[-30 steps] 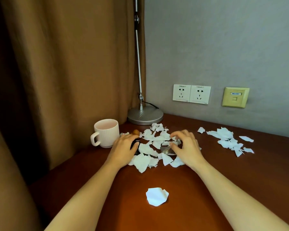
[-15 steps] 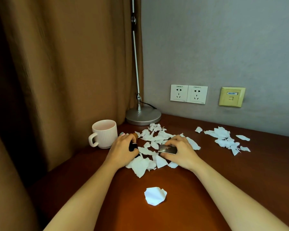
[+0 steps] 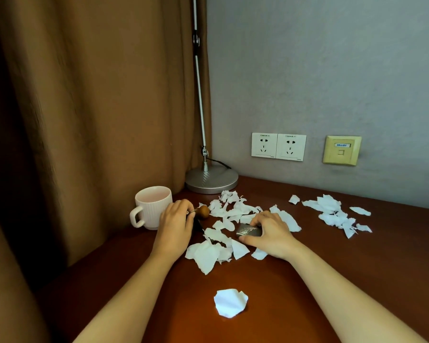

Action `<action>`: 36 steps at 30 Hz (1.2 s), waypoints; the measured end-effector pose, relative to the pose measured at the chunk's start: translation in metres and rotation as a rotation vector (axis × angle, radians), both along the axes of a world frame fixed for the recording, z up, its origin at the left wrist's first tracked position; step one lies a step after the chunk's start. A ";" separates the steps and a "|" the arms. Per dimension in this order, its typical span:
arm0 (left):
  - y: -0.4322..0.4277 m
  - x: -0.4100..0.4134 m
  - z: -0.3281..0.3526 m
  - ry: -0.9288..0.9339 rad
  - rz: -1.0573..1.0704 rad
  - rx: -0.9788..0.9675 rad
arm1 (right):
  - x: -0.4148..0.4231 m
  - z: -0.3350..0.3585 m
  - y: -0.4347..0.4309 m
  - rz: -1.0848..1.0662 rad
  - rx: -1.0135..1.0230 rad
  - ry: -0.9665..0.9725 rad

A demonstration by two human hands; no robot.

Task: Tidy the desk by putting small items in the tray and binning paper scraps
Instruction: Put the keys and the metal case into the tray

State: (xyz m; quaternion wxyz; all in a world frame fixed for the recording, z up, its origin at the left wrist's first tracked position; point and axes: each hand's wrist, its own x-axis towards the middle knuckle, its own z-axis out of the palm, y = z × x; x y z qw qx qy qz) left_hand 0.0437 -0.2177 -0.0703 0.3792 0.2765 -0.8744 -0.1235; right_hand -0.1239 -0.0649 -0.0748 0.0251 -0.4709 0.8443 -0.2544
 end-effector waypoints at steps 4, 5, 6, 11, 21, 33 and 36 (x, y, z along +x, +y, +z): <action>0.001 0.001 0.001 0.043 0.010 -0.021 | 0.000 -0.001 0.002 0.018 0.001 0.009; 0.002 0.001 0.000 0.048 0.008 -0.023 | 0.001 -0.002 0.002 0.024 -0.005 0.024; 0.002 0.002 0.000 0.053 0.007 -0.023 | 0.001 -0.002 0.002 0.028 -0.006 0.040; 0.002 0.002 0.000 0.073 0.017 -0.023 | 0.003 -0.001 0.003 0.011 -0.016 0.085; 0.003 0.003 0.002 0.168 0.057 0.034 | 0.013 0.005 0.010 -0.011 -0.095 0.177; 0.008 0.023 0.034 0.123 -0.008 0.179 | 0.023 0.030 0.024 -0.125 -0.427 -0.012; 0.015 0.032 0.060 0.102 -0.027 0.174 | 0.027 0.052 0.034 -0.103 -0.457 -0.035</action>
